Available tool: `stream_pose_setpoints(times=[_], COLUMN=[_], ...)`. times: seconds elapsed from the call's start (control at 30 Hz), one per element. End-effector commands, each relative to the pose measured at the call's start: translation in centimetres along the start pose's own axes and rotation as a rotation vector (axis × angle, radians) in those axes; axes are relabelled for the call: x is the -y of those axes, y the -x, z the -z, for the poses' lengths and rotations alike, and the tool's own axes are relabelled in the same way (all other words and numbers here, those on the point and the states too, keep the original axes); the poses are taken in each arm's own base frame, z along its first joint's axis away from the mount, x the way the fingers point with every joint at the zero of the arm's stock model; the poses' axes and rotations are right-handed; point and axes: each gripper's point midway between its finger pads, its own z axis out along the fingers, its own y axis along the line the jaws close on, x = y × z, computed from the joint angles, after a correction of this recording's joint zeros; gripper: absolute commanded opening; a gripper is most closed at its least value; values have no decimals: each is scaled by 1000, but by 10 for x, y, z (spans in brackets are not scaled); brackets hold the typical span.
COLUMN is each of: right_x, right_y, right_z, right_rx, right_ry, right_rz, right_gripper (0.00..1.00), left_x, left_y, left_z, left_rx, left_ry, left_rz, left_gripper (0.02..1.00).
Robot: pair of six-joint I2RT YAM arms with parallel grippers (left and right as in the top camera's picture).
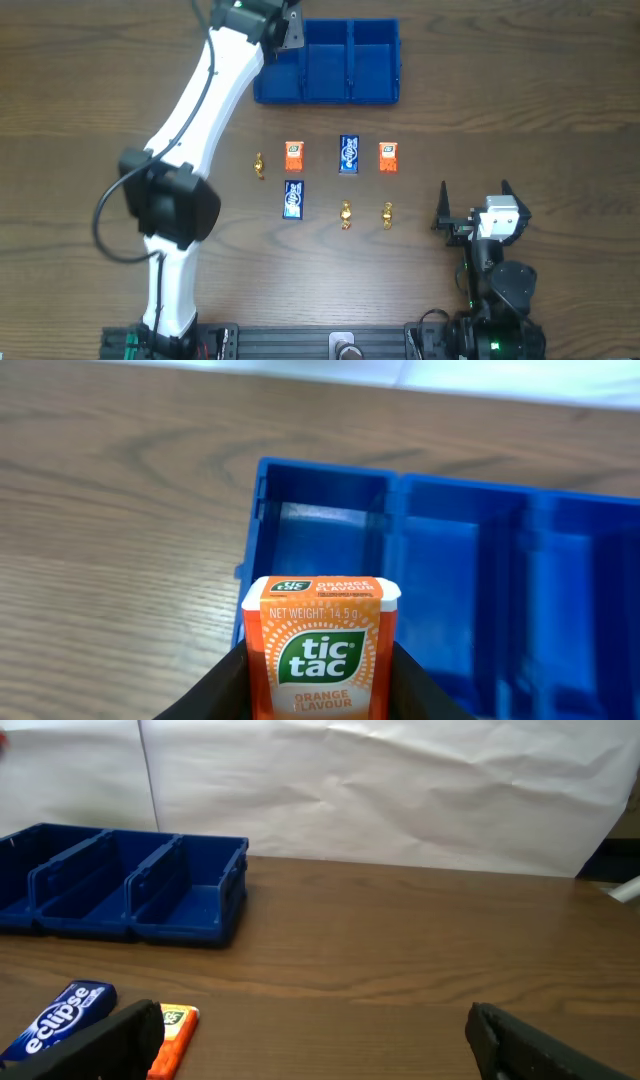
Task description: Sort Candies Into Trays
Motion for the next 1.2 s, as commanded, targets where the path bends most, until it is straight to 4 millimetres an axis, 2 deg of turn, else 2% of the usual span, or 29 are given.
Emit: stream_pose_setpoints(times=[0.03,0.13,0.3,0.33,0.43,0.47,0.57,0.6,0.67,0.73,0.8,0.93,1.0,1.1,1.2], right_x=[-4,-4,-4,-4,-4,-4,-4,-4,-4,-4,-4,-4,-4,-4,-4], right_y=[-1,-1,-1,-1,-1,-1,-1,-1,-1,-1,-1,-1,-1,-1,-1], right_z=[0,0,0,0,0,0,0,0,0,0,0,0,0,0,0], right_rx=[-2,-2,-2,-2,-2,-2,-2,-2,-2,-2,-2,-2,-2,-2,-2], right_ry=[20,20,20,20,20,20,20,20,20,19,20,19,20,20,20], right_rz=[13,13,13,13,13,13,13,13,14,13,13,13,13,13,13], right_gripper=[998,998,998,998,998,998,998,998,998,998,998,998,998,996,998], left_x=[-3,-3,-1,-1,0,1,6,7,7,3,0,0,4,11,14], left_y=[-1,-3,-6,-7,-9,-8,-5,-15,-34,-62,-102,-161,-181,-206,-223], left_z=[-42,-54,-58,-58,-56,-51,-20,1,22,33,35,19,7,-13,-29], left_rx=[-38,-45,-55,-58,-67,-64,-43,-39,-34,-45,-85,-160,-191,-248,-298], left_ry=[-31,-47,-56,-57,-61,-64,-80,-89,-107,-129,-146,-120,-105,-81,-76], left_rz=[4,-6,-29,-30,-31,-33,-39,-33,-14,7,6,-13,-27,-33,-29], left_gripper=[351,364,419,478,766,803,822,833,866,890,895,897,895,888,884])
